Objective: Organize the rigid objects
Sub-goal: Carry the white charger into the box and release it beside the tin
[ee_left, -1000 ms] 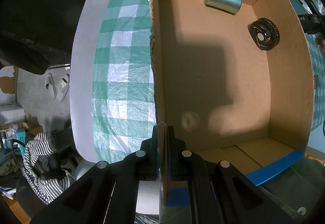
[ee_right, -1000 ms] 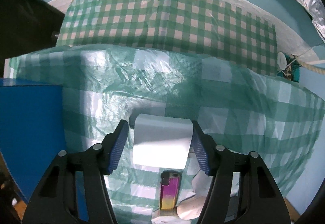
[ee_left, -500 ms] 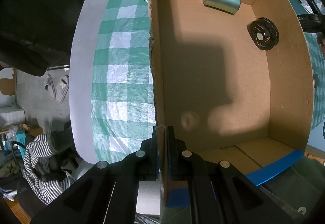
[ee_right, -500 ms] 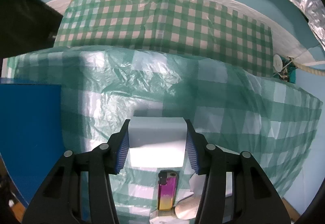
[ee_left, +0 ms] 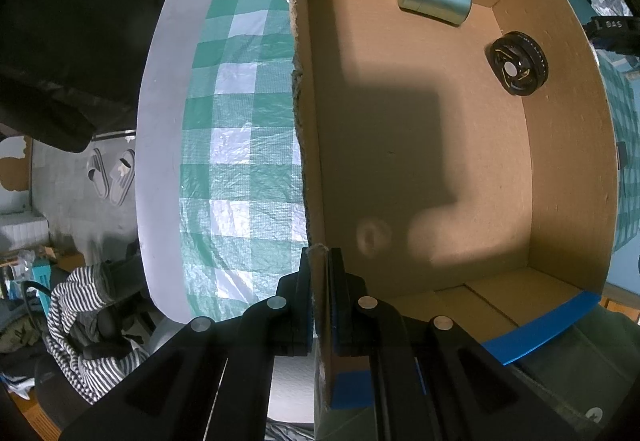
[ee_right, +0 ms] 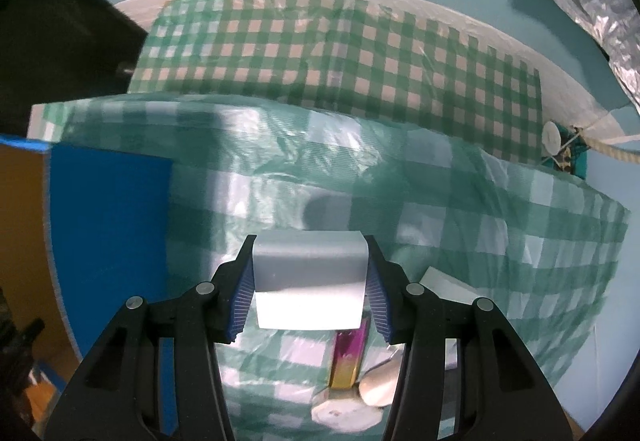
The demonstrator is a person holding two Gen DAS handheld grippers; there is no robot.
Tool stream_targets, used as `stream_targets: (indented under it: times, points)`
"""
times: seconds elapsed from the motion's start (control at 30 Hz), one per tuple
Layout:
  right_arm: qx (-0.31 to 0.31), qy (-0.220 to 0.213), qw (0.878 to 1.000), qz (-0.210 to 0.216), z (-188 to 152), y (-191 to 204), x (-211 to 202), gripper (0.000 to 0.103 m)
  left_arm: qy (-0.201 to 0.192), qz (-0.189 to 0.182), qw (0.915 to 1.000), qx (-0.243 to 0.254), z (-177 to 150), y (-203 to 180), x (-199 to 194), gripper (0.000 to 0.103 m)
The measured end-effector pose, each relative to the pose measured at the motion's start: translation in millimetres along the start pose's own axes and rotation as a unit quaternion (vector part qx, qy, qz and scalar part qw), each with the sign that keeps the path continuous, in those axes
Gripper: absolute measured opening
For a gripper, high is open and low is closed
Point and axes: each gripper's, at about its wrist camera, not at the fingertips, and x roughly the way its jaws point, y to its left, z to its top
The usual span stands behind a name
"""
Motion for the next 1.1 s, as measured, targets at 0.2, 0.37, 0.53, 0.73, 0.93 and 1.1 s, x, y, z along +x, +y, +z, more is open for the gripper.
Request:
stream_targets:
  times: [0.2,0.37,0.53,0.73,0.93,1.1]
  points:
    - [-0.025,-0.013,1.0,0.012,-4.5,21.3,-28.3,0.05,-0.001,-0.001,1.0,0.002,-1.1,0.1,-0.1,0.006]
    - [-0.051,-0.028,0.998,0.022,-6.0,43.2,-53.3,0.05,-0.001,-0.001,1.0,0.004,-1.0,-0.5,0.9,0.006]
    - [-0.087,-0.042,0.995,0.03,-7.1,69.4,-75.3,0.05,-0.001,-0.002,1.0,0.004,-0.8,-0.8,1.5,0.006]
    - [-0.132,-0.056,0.989,0.037,-8.9,104.1,-93.5,0.05,-0.002,-0.002,1.0,0.004,-0.7,-0.6,1.4,0.006]
    - [-0.172,-0.061,0.982,0.042,-7.3,135.2,-99.6,0.05,-0.002,-0.001,1.0,0.006,-0.3,-0.4,1.6,0.006]
    - [-0.211,-0.059,0.975,0.032,-4.9,164.2,-91.9,0.05,-0.002,0.0,1.0,0.007,0.8,-2.0,1.6,0.006]
